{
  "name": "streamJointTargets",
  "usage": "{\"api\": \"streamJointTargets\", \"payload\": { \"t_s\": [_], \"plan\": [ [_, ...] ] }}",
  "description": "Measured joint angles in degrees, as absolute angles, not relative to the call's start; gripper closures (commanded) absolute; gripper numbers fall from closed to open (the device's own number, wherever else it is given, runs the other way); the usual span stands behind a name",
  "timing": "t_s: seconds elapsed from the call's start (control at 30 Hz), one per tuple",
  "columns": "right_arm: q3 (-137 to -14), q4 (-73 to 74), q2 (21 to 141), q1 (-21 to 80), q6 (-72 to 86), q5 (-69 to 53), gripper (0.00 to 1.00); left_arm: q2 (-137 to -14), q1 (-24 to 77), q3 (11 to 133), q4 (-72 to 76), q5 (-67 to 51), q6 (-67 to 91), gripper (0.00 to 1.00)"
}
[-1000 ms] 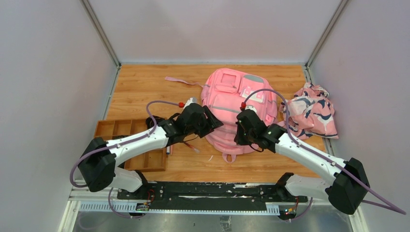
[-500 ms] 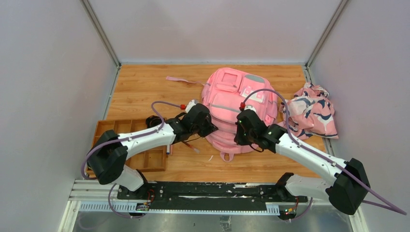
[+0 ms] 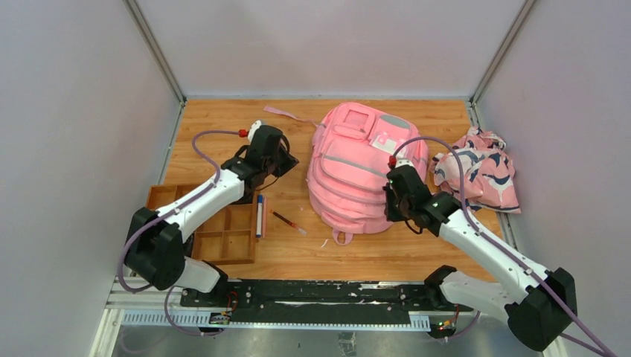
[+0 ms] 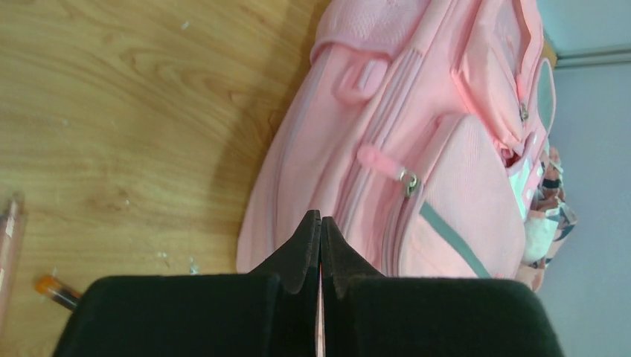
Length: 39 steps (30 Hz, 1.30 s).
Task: Pack the student bag
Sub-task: Zip the student bag at the center of the board.
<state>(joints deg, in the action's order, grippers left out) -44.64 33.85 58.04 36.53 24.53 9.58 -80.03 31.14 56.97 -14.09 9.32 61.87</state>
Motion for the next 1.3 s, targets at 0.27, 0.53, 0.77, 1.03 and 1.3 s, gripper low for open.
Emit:
{"api": "streamJointTargets", "payload": {
  "t_s": [0.27, 0.53, 0.77, 1.03, 1.3],
  "plan": [
    [-44.97, 34.26, 56.12, 34.37, 22.65, 4.47, 1.0, -83.42, 31.29, 62.67, -16.21, 3.81, 54.28, 0.46],
    [-45.28, 32.49, 60.07, 35.79, 23.18, 0.97, 1.0, -74.08, 45.15, 53.47, -13.19, 3.77, 60.2, 0.25],
    [-45.3, 31.62, 60.8, 36.51, 23.99, 0.43, 1.0, -75.99, 47.55, 49.56, -8.67, 4.8, 70.32, 0.34],
    [-45.28, 31.64, 59.86, 36.62, 24.6, 0.43, 1.0, -83.81, 48.01, 51.0, -4.73, 5.39, 76.27, 0.4],
    [-45.28, 31.64, 59.86, 36.99, 24.67, 0.4, 1.0, -85.86, 48.25, 51.64, -3.9, 8.05, 78.85, 0.9]
  ]
}}
